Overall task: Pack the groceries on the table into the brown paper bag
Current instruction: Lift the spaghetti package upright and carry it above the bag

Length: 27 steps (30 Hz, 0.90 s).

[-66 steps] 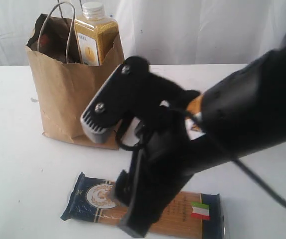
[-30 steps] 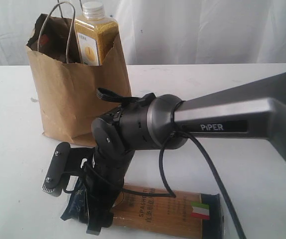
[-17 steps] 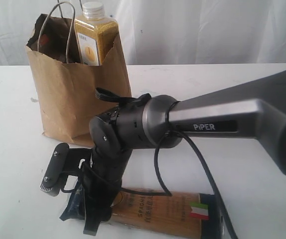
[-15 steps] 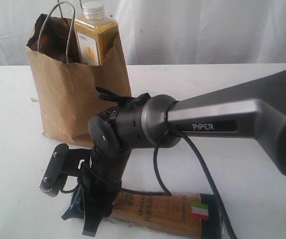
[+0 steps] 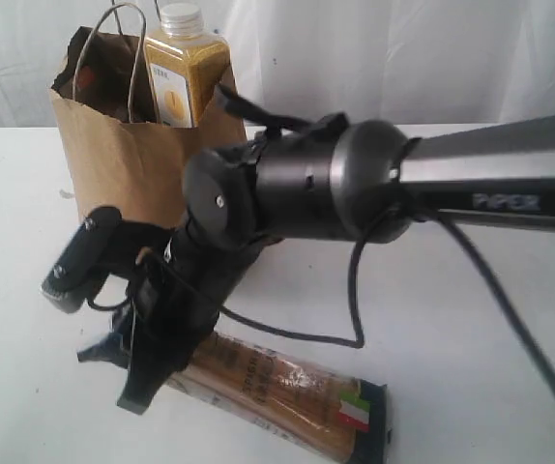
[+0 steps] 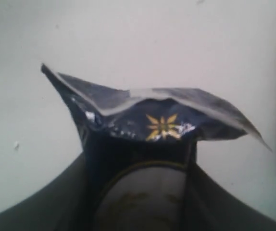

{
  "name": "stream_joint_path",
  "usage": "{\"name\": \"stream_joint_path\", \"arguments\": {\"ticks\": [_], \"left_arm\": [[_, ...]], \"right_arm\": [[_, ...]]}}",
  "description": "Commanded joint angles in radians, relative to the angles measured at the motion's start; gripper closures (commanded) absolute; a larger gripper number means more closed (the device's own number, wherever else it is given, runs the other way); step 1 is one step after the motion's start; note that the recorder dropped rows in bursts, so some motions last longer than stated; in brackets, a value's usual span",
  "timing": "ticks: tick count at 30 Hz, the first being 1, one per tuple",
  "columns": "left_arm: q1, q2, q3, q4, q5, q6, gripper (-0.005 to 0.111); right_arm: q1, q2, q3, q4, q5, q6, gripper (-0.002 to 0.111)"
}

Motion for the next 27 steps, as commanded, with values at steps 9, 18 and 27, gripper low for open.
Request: {"name": "stream_joint_path", "arguments": {"ticks": [9,18,27], "left_arm": [[0.004,-0.005,0.003,-0.001,-0.003,0.001,0.107],[0.004,-0.005,0.003,-0.001,-0.003,0.001,0.107],[0.004,-0.005,0.003,-0.001,-0.003,0.001,0.107]], "right_arm": [[-0.002,-0.439,0.008,0.03,-0.028,0.196,0.108],[-0.002,-0.729,0.139,0.017,-0.449,0.382,0.108],[-0.002,-0.818,0.124,0.007,-0.638,0.382,0.108]]}}
